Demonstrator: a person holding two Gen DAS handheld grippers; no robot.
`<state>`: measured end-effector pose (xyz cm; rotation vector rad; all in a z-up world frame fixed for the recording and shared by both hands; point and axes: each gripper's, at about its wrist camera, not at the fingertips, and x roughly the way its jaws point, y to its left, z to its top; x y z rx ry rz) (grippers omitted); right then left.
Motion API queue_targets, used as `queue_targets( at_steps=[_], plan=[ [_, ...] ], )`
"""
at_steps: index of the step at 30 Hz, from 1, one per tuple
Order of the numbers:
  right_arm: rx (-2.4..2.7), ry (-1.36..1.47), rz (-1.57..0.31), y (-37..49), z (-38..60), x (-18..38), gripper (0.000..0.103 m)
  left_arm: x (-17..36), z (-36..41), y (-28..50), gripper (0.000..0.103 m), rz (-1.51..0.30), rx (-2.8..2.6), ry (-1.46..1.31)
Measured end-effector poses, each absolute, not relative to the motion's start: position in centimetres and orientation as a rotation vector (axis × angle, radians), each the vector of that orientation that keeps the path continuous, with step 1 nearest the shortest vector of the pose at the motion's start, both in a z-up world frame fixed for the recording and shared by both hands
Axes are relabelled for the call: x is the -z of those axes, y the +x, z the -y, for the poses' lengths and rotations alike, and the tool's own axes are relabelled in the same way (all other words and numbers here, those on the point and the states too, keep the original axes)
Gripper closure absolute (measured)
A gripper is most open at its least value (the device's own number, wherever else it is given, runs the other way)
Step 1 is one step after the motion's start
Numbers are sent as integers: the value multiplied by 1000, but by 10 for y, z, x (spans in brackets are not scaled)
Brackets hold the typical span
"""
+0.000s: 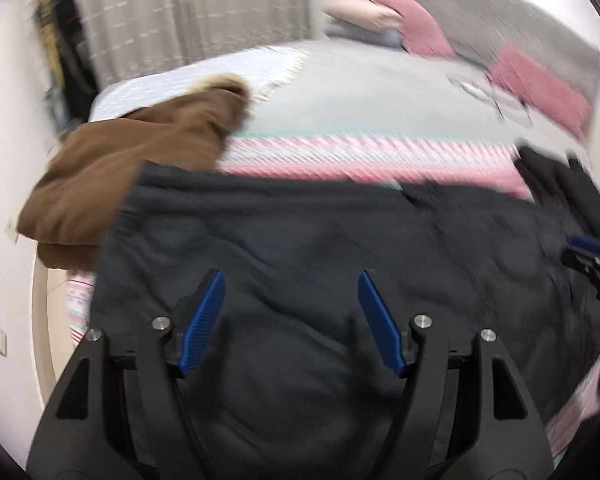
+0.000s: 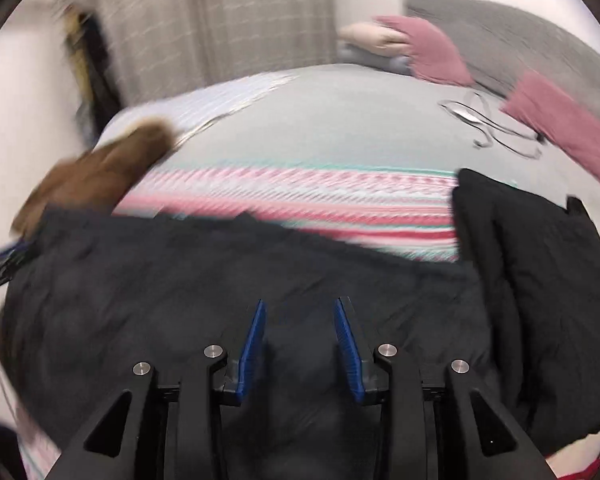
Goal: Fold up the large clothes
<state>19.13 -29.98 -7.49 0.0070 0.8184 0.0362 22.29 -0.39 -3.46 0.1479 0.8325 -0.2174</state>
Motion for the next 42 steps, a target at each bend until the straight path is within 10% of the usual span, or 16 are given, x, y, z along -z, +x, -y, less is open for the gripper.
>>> queue_targets(
  at_steps=[42],
  plan=[
    [-93, 89, -980, 206, 274, 125, 67, 90, 91, 195, 24, -917, 338, 318]
  ],
)
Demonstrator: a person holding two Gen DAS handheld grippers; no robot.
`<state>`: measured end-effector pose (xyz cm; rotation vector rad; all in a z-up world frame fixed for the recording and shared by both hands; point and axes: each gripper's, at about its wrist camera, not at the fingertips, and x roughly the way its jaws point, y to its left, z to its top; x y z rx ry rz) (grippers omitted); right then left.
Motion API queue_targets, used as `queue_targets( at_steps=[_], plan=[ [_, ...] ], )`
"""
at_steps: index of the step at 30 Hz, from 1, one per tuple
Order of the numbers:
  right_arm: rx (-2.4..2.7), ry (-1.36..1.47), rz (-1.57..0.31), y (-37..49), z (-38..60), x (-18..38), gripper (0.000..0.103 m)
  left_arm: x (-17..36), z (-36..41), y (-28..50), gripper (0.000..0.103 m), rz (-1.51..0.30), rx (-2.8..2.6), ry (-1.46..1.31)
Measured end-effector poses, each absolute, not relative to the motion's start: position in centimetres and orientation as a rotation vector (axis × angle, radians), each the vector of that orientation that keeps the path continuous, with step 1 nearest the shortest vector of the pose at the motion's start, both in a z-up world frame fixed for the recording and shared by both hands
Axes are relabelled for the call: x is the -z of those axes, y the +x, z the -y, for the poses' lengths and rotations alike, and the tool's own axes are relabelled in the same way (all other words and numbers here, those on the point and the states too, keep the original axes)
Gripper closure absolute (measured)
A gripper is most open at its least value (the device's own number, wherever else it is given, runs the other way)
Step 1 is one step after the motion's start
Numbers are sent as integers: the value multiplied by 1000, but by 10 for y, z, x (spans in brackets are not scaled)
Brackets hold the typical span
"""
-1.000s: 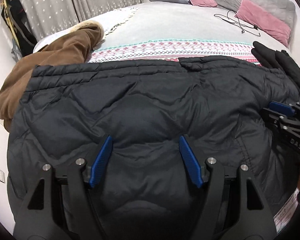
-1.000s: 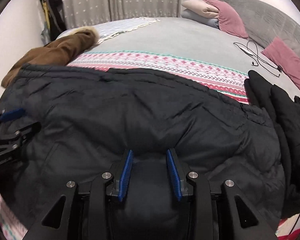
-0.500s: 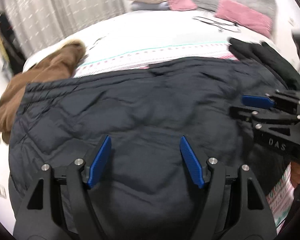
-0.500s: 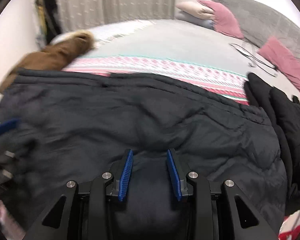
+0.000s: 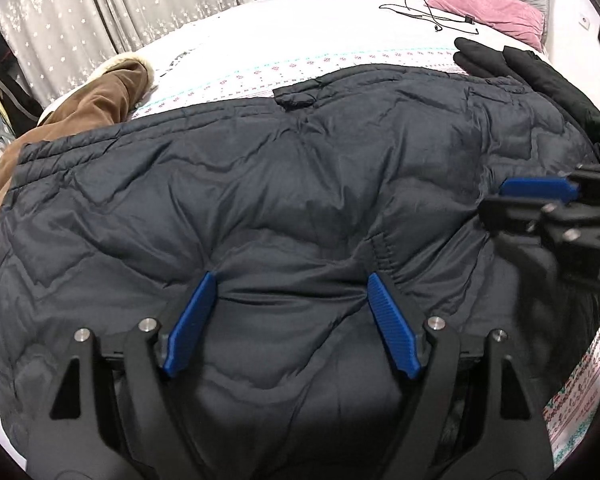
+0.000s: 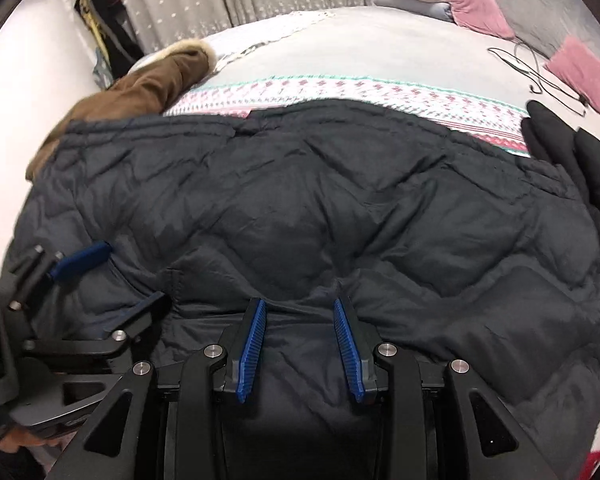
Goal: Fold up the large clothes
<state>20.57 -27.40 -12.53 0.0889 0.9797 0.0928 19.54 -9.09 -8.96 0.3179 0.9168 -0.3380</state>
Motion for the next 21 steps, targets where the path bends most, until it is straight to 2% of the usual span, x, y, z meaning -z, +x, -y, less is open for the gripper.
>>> queue_targets(
  at_steps=[4, 8, 17, 19, 21],
  plan=[
    [-101, 76, -981, 205, 281, 130, 68, 87, 90, 198, 24, -930, 336, 313],
    [-112, 118, -1009, 211, 288, 141, 75, 84, 91, 202, 24, -937, 328, 329],
    [-129, 167, -1043, 216, 292, 149, 75, 74, 106, 246, 23, -961, 254, 398],
    [-140, 182, -1051, 217, 294, 150, 75, 80, 115, 263, 18, -981, 239, 433],
    [-151, 207, -1060, 218, 298, 151, 75, 84, 126, 279, 17, -991, 214, 479]
  ],
)
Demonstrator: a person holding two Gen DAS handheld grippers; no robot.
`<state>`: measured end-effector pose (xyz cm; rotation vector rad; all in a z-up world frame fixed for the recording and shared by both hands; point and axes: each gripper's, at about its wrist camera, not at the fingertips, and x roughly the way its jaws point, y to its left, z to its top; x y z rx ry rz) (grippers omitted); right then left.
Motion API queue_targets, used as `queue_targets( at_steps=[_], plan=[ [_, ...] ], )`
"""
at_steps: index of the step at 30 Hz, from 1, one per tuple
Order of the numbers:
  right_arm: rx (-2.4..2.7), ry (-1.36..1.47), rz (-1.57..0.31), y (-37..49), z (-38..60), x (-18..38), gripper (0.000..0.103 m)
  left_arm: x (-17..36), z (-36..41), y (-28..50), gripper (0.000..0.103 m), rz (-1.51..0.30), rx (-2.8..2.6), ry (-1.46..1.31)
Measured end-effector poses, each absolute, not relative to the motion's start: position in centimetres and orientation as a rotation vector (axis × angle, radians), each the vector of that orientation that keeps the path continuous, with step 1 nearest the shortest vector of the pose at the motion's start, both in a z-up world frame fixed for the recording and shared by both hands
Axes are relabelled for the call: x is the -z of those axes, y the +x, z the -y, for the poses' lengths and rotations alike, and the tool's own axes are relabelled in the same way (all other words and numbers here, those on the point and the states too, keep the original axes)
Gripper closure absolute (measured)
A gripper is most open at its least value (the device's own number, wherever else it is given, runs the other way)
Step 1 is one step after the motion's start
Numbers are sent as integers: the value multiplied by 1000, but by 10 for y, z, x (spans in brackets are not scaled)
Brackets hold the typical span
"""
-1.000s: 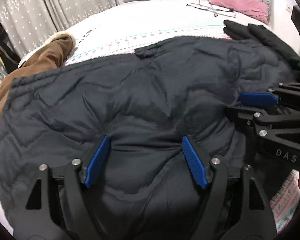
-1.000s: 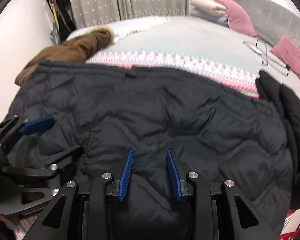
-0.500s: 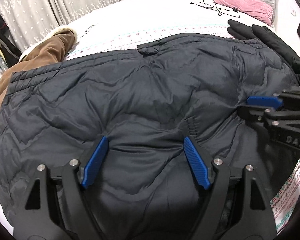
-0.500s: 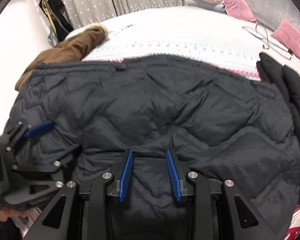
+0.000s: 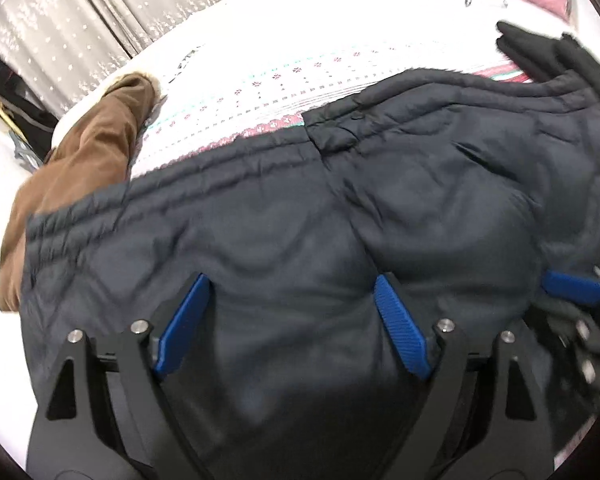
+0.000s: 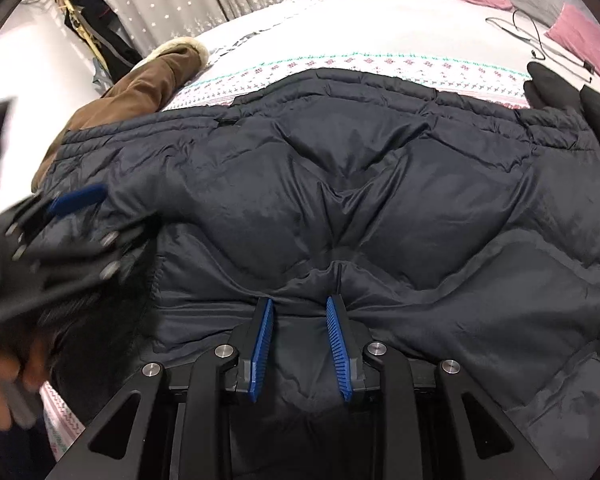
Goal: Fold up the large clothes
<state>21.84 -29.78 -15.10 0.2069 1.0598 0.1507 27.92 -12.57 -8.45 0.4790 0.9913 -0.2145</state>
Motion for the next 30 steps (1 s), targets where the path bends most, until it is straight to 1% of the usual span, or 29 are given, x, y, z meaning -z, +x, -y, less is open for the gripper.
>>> queue_targets(
  at_steps=[4, 8, 13, 17, 20, 23, 25, 28, 30],
  plan=[
    [-151, 224, -1070, 217, 298, 151, 75, 92, 143, 313, 17, -999, 150, 541],
    [-158, 230, -1077, 217, 298, 153, 75, 108, 146, 341, 17, -1044, 108, 511],
    [-184, 254, -1087, 219, 304, 155, 75, 116, 137, 348, 17, -1052, 114, 441],
    [-184, 245, -1094, 219, 305, 158, 75, 107, 133, 349, 17, -1084, 136, 441],
    [-181, 243, -1100, 225, 305, 157, 75, 88, 127, 326, 17, -1045, 175, 437],
    [-185, 250, -1102, 228, 304, 157, 75, 77, 123, 278, 17, -976, 225, 508],
    [-188, 256, -1104, 229, 306, 158, 75, 76, 121, 248, 17, -934, 247, 546],
    [-179, 253, -1105, 231, 307, 157, 74, 86, 114, 202, 17, -970, 355, 535],
    [-169, 249, -1104, 230, 306, 157, 74, 94, 112, 179, 17, -956, 383, 548]
  ],
)
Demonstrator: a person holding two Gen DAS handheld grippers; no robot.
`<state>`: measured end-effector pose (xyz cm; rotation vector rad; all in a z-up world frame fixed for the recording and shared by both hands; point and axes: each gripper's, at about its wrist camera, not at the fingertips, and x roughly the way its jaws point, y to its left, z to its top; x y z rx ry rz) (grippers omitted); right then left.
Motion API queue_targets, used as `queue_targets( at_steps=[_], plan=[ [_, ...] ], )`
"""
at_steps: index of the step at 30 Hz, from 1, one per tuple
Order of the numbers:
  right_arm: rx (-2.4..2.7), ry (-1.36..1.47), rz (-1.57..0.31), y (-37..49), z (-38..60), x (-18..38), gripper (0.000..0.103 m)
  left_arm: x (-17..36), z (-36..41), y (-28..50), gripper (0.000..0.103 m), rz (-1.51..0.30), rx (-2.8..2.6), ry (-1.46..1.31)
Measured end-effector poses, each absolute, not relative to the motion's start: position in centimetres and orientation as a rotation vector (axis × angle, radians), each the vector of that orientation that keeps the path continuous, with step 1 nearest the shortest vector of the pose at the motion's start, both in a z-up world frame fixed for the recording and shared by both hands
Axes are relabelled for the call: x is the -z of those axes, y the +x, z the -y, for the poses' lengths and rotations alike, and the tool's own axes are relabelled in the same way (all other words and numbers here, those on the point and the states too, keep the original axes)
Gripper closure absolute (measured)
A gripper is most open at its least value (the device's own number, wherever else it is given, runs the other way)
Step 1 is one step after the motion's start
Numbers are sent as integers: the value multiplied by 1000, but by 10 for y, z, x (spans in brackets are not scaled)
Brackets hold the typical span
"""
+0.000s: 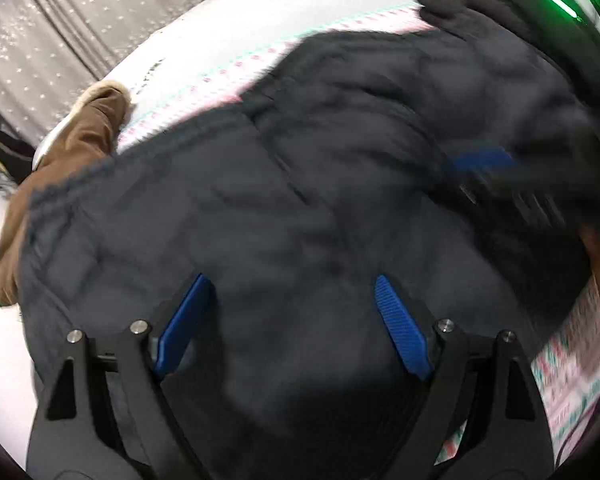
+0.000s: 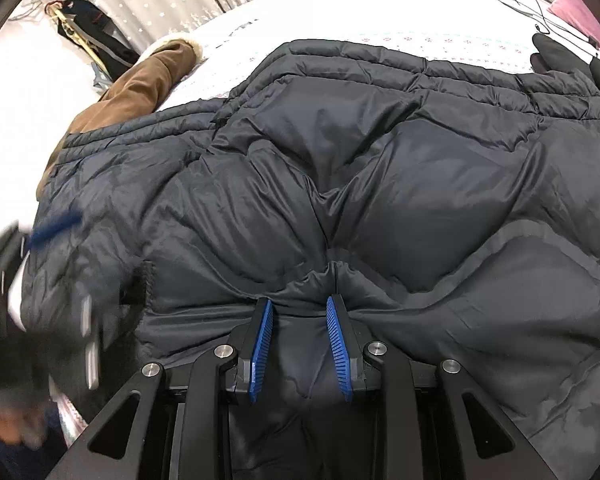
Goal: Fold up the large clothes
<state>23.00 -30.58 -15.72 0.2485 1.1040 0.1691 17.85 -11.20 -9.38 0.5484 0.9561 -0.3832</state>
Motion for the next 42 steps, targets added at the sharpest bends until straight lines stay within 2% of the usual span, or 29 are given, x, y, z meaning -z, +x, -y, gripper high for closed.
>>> queue_targets(
  at_steps=[14, 20, 21, 23, 26, 34, 40, 42],
  plan=[
    [-138, 230, -1075, 227, 297, 161, 74, 116, 109, 150, 16, -869, 316, 515],
    [-157, 330, -1043, 204, 319, 146, 74, 118, 106, 150, 16, -871, 316, 500],
    [-147, 367, -1023, 193, 328, 140, 72, 117, 105, 147, 16, -873, 315, 497],
    [-136, 411, -978, 175, 341, 130, 59, 117, 105, 149, 16, -878, 314, 494],
    [-133, 487, -939, 144, 361, 125, 50, 117, 106, 149, 16, -887, 313, 486],
    [-134, 712, -872, 49, 401, 144, 50, 116, 103, 154, 16, -901, 319, 466],
    [-111, 703, -971, 30, 397, 178, 48, 117, 104, 152, 16, -902, 312, 471],
    [-116, 737, -951, 27, 400, 184, 48, 117, 103, 153, 16, -906, 310, 464]
  ],
)
